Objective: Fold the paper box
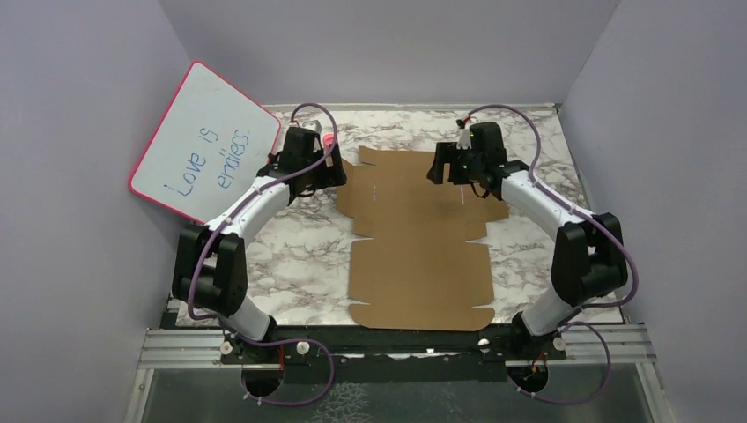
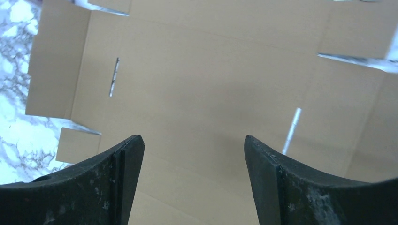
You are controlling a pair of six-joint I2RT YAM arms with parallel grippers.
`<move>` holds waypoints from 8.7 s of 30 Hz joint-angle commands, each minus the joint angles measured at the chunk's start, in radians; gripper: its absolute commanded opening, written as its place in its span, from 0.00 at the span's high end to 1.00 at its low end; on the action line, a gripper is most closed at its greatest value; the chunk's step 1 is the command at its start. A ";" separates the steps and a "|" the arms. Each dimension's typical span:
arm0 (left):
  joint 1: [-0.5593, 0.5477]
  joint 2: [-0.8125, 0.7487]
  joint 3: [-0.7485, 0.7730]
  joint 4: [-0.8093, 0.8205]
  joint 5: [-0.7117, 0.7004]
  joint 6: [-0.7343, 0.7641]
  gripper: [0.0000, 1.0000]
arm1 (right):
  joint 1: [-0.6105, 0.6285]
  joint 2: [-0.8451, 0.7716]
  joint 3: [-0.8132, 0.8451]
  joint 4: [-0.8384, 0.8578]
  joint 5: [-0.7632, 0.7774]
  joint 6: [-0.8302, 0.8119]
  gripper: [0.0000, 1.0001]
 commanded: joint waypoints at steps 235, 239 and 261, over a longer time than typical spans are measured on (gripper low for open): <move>0.078 -0.214 -0.415 0.681 0.361 -0.145 0.87 | 0.346 -0.226 -0.239 0.358 0.055 -1.582 0.99; 0.036 -0.246 -0.448 0.681 0.329 -0.121 0.88 | 0.347 -0.191 -0.221 0.384 0.090 -1.542 0.99; 0.063 -0.363 -0.263 0.456 -0.086 -0.071 0.42 | 0.346 -0.163 -0.208 0.399 0.088 -1.614 0.99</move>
